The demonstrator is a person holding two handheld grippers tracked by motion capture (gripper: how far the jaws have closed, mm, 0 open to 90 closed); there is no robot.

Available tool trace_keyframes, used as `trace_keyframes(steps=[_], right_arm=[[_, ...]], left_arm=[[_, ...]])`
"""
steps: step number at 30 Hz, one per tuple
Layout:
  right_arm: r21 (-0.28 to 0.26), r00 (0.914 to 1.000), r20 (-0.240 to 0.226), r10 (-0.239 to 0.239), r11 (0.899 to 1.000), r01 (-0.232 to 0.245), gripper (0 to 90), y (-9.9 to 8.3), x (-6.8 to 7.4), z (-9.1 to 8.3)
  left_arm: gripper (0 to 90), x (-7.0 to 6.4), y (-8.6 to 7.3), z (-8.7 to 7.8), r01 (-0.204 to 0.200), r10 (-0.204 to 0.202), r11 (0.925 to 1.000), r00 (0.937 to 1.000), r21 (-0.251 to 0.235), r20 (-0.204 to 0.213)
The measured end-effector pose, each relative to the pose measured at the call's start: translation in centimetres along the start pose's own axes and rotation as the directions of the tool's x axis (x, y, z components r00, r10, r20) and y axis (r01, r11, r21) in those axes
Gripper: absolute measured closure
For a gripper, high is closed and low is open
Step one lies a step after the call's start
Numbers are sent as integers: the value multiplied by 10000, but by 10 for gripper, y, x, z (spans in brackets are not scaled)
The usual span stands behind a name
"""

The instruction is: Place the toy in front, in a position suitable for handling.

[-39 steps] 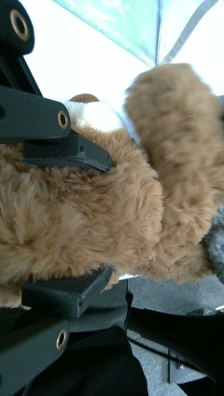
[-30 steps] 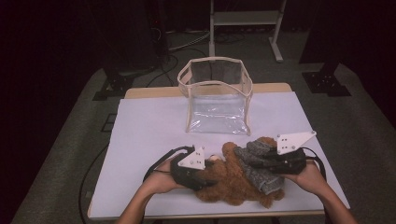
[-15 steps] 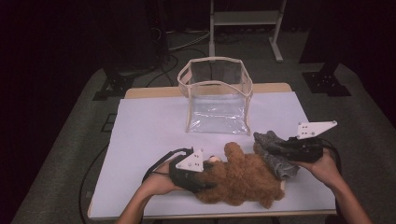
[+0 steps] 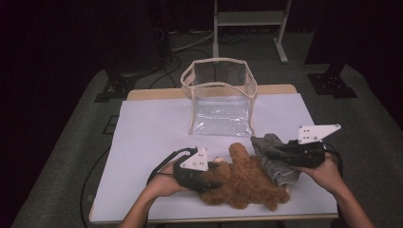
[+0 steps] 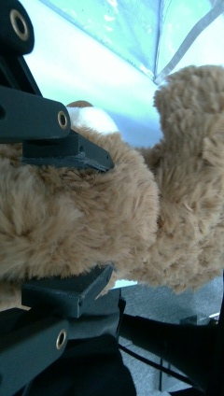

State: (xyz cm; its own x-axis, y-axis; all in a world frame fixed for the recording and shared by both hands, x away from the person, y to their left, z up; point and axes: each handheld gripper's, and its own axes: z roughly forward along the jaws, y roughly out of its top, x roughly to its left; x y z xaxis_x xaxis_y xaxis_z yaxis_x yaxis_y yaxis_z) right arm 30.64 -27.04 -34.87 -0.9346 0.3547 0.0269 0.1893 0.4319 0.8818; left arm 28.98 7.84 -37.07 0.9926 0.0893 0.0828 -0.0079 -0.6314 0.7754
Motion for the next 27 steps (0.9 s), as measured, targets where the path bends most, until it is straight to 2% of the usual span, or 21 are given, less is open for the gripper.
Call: trace_keyframes(steps=[3,5,6,7,8,10,12,13,15,18,22,25,27], right_arm=[[-109,9968,-384,-708,9975,704,792,25,17,11],[-141,9931,-608,-1000,9950,993,792,35,24,21],[-141,9931,-608,-1000,9950,993,792,35,24,21],[-28,9882,-831,-1285,9917,1287,792,43,31,36],[30,9872,-899,-1317,9912,1325,792,44,32,42],[465,9851,-983,-1412,9881,1463,792,43,35,56],[1197,9854,-840,-1479,9803,1574,795,34,34,68],[1330,9870,-804,-1388,9799,1487,797,30,32,70],[1239,9937,-827,-757,9886,856,803,18,23,66],[1200,9962,-759,-428,9914,517,805,10,19,59],[1212,9972,-642,-375,9916,451,806,4,19,55],[1272,9976,-580,-370,9909,441,806,3,18,53],[1448,9980,-489,-398,9884,465,805,9,19,48]], left_arm=[[466,1,5,4,33,-33,10000,10000,41,-54],[467,2,7,7,-13,13,10000,10000,52,-66],[468,2,7,7,-13,13,10000,10000,52,-66],[468,2,10,9,-53,54,10000,10000,52,-63],[468,2,10,10,-60,61,10000,10000,38,-58],[467,1,10,10,-99,99,9999,9999,38,-58],[465,1,8,9,-56,56,10000,10000,37,-72],[463,0,7,8,-61,62,10000,9999,33,-104],[452,-1,5,7,40,-41,10000,9998,-87,-173],[433,0,3,3,91,-95,9998,9997,-153,-211],[421,2,-3,-7,305,-311,9994,9988,-149,-390],[452,3,-7,-10,415,-425,9988,9984,-265,-385],[513,2,-8,-6,417,-428,9987,9985,-308,-343]])
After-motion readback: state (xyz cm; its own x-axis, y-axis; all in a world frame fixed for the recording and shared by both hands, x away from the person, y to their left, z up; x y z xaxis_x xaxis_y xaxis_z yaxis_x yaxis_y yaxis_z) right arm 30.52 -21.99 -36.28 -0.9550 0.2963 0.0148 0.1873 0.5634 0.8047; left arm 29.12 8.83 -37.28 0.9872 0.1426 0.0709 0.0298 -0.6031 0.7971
